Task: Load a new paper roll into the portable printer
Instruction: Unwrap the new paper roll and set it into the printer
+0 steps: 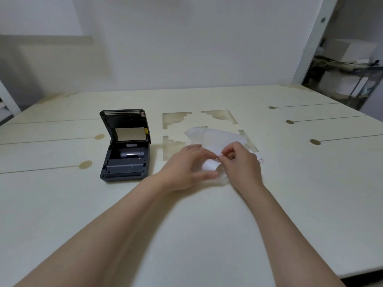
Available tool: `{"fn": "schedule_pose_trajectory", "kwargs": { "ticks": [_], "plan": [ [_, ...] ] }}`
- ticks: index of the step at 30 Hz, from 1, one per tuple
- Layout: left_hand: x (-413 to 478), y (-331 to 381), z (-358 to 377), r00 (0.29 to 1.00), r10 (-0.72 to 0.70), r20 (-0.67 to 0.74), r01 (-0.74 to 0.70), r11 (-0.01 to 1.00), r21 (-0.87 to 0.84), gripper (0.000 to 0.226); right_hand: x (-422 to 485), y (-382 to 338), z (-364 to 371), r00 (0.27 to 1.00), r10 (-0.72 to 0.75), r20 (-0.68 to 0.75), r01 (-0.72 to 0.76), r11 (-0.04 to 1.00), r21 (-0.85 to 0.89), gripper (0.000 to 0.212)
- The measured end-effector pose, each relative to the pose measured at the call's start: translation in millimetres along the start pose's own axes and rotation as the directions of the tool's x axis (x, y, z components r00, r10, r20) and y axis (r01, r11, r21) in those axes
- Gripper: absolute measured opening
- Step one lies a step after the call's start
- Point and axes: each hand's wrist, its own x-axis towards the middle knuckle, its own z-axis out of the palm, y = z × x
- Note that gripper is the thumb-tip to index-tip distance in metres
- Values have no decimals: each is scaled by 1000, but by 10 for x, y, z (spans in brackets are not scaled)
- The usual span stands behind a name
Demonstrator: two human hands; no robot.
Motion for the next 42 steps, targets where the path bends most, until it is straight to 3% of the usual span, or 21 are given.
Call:
{"fn": "schedule_pose_trajectory", "kwargs": {
  "ticks": [4, 7, 9, 13, 16, 18, 21, 23, 25, 28, 30, 31, 35, 38, 40, 42],
  "plan": [
    [-8, -37, -1, 999, 3, 34, -7, 993, 117, 91, -83, -19, -73, 997, 13, 77, -21, 995, 98, 22],
    [-3, 1, 0, 999, -38, 33, 32, 987, 156, 98, -151, 42, -43, 973, -97, 209, 125, 984, -127, 40],
    [-2, 31, 1, 998, -65, 9, 62, 981, 182, 98, -158, 84, 2, 965, -146, 220, 195, 956, -221, 51],
    [-10, 54, 10, 991, -123, -45, 130, 967, 220, 105, -145, 77, 41, 966, -213, 147, 243, 942, -230, 44],
    [-51, -37, -2, 968, -234, -89, 245, 960, 138, 119, -149, 40, 13, 964, -264, -11, 262, 960, -102, 28],
    [-87, -90, -14, 951, -283, -126, 298, 945, 133, 121, -158, -11, -49, 978, -192, -83, 199, 976, 88, 17],
    [-125, -93, -42, 946, -305, -107, 322, 922, 214, 96, -159, -76, -112, 997, -54, -57, 72, 918, 389, 19],
    [-130, -69, -63, 953, -291, -89, 304, 923, 235, 70, -168, -109, -118, 997, -59, -52, 76, 885, 458, 28],
    [-145, -15, -62, 945, -300, -130, 319, 932, 171, 57, -200, -135, -109, 996, -87, -37, 94, 859, 504, 35],
    [-164, 84, -34, 876, -325, -357, 339, 940, -22, 60, -238, -154, -88, 984, -176, -1, 145, 810, 568, 47],
    [-185, 162, -56, 804, -287, -520, 249, 958, -143, 58, -249, -159, -53, 970, -242, -6, 202, 794, 573, 52],
    [-198, 199, -63, 793, -292, -534, 198, 953, -228, 53, -255, -161, -30, 962, -273, -15, 232, 785, 574, 53],
    [-233, 284, -47, 827, -382, -413, 119, 836, -536, 43, -289, -188, 40, 914, -404, -34, 356, 758, 547, 48],
    [-257, 240, -46, 858, -408, -313, -23, 578, -816, 39, -275, -188, 74, 904, -426, -28, 384, 783, 489, 45],
    [-283, 199, -61, 873, -400, -281, -57, 486, -872, 35, -253, -173, 87, 918, -396, 18, 338, 807, 484, 43],
    [-312, 179, -75, 875, -381, -300, -85, 487, -869, 33, -246, -174, 89, 934, -347, 88, 254, 815, 520, 44]
  ]
}}
